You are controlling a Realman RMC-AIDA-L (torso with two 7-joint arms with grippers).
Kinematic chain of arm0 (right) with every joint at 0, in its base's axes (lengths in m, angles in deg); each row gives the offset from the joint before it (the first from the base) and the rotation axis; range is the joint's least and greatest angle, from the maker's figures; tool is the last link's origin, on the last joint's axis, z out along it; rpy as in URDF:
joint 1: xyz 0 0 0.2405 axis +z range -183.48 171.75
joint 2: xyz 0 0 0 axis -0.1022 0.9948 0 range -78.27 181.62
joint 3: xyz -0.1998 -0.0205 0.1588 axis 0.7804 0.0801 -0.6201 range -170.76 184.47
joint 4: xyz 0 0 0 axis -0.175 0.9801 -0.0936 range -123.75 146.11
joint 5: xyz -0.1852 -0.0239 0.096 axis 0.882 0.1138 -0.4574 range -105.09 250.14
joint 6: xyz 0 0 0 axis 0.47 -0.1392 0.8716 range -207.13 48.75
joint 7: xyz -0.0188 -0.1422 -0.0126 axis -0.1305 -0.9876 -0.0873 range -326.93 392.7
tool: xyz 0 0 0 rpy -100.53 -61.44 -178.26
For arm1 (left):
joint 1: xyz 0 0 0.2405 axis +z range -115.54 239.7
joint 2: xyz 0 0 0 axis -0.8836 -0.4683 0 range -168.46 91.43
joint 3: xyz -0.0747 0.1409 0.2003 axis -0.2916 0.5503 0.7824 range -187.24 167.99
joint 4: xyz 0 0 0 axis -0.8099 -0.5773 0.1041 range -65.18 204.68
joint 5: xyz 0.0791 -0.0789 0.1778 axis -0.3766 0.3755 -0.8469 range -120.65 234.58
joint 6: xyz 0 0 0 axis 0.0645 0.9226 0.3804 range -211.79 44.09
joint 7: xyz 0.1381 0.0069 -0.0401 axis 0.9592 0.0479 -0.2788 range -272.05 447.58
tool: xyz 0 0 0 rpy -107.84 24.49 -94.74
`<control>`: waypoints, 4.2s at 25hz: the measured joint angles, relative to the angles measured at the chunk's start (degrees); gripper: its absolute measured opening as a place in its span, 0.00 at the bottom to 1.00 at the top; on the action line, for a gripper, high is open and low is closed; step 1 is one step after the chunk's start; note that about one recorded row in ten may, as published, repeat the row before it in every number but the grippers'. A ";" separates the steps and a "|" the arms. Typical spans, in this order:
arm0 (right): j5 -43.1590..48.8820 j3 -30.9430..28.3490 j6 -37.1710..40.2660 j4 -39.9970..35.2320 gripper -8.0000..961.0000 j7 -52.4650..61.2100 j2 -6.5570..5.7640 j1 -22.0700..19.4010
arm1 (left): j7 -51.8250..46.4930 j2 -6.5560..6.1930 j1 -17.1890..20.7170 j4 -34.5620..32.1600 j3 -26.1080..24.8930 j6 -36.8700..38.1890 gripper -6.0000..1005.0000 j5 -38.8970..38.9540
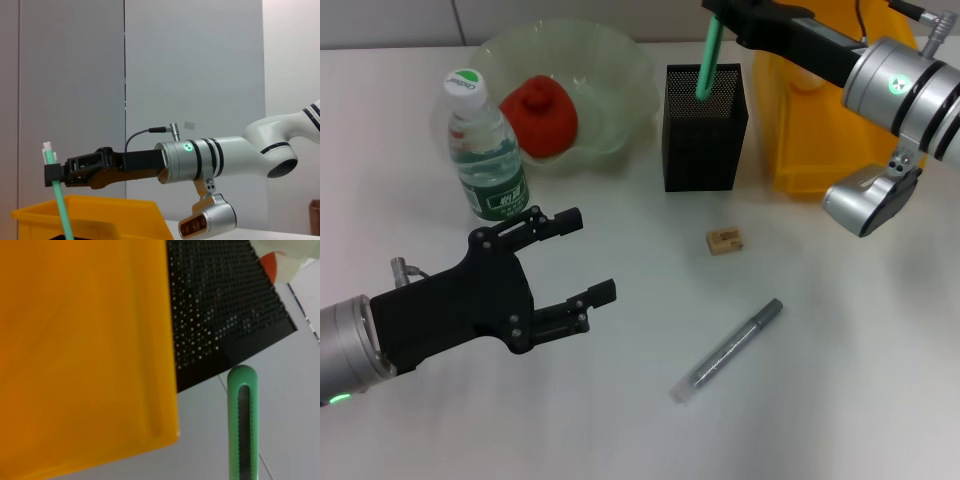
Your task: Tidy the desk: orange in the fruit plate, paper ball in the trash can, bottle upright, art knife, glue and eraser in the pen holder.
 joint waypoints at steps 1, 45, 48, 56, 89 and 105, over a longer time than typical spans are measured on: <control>-1.30 0.95 -0.11 0.02 0.19 -0.05 0.00 0.02 | -0.01 -0.03 0.12 0.05 -0.05 0.09 0.79 0.00; -43.41 10.46 36.81 12.65 0.61 37.11 0.00 -5.90 | 0.06 0.72 -0.83 3.45 -0.14 1.57 0.79 0.58; -45.42 10.18 37.03 13.40 0.61 58.25 0.00 -6.29 | -0.39 0.73 -0.93 3.71 -0.18 1.87 0.79 1.67; -45.67 9.92 33.64 14.91 0.62 106.05 0.00 -6.60 | -0.75 0.73 -2.38 4.18 -0.04 1.25 0.79 1.81; 43.17 -16.01 41.70 -11.28 0.64 191.73 -12.26 -4.81 | -10.52 -1.54 -5.04 3.96 -0.11 -3.14 0.79 1.14; 70.76 -13.97 40.18 -19.33 0.85 204.19 -11.19 10.73 | -14.07 -4.16 -3.91 3.87 -0.60 -3.68 0.79 -2.66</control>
